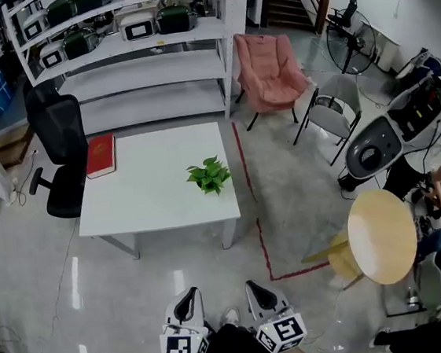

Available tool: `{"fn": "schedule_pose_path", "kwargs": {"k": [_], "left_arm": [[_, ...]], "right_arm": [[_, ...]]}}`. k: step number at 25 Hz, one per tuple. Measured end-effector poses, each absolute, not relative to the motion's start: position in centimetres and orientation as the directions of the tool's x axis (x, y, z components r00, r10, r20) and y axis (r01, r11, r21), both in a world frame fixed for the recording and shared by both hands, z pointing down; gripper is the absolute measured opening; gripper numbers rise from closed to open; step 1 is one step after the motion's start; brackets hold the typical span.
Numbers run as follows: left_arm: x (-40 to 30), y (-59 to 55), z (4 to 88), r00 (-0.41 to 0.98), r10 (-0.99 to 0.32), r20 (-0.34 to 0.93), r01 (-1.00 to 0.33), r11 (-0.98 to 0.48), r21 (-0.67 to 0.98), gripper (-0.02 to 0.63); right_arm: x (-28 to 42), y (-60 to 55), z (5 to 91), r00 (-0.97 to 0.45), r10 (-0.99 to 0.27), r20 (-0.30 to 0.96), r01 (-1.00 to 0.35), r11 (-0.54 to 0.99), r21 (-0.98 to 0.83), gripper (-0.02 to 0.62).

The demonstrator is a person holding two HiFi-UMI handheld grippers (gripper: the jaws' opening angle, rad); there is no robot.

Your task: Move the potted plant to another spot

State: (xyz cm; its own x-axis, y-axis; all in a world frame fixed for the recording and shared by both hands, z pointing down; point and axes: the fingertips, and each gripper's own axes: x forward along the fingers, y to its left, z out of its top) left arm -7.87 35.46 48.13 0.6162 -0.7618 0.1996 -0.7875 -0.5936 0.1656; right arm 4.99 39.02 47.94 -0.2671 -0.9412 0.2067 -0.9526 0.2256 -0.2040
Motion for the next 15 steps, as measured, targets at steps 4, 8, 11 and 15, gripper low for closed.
{"fn": "schedule_pose_path", "kwargs": {"k": [4, 8, 11, 15], "left_arm": [[-7.8, 35.6, 49.0, 0.585, -0.781, 0.219, -0.811, -0.571, 0.131, 0.018], [-7.8, 34.8, 49.5, 0.564, -0.794, 0.229, -0.826, -0.548, 0.135, 0.018], [-7.4, 33.6, 49.7, 0.559, -0.798, 0.224, -0.829, -0.542, 0.140, 0.018], [-7.0, 31.7, 50.2, 0.563, -0.795, 0.227, -0.826, -0.544, 0.147, 0.018]], "right_arm": [[5.9, 38.9, 47.5, -0.302, -0.934, 0.192, -0.943, 0.263, -0.203, 0.012], [7.0, 38.5, 48.2, -0.302, -0.931, 0.205, -0.944, 0.261, -0.204, 0.012], [7.5, 37.7, 49.0, -0.309, -0.923, 0.230, -0.943, 0.266, -0.199, 0.012], [7.7, 36.0, 49.7, -0.309, -0.919, 0.245, -0.944, 0.264, -0.201, 0.012]]}}
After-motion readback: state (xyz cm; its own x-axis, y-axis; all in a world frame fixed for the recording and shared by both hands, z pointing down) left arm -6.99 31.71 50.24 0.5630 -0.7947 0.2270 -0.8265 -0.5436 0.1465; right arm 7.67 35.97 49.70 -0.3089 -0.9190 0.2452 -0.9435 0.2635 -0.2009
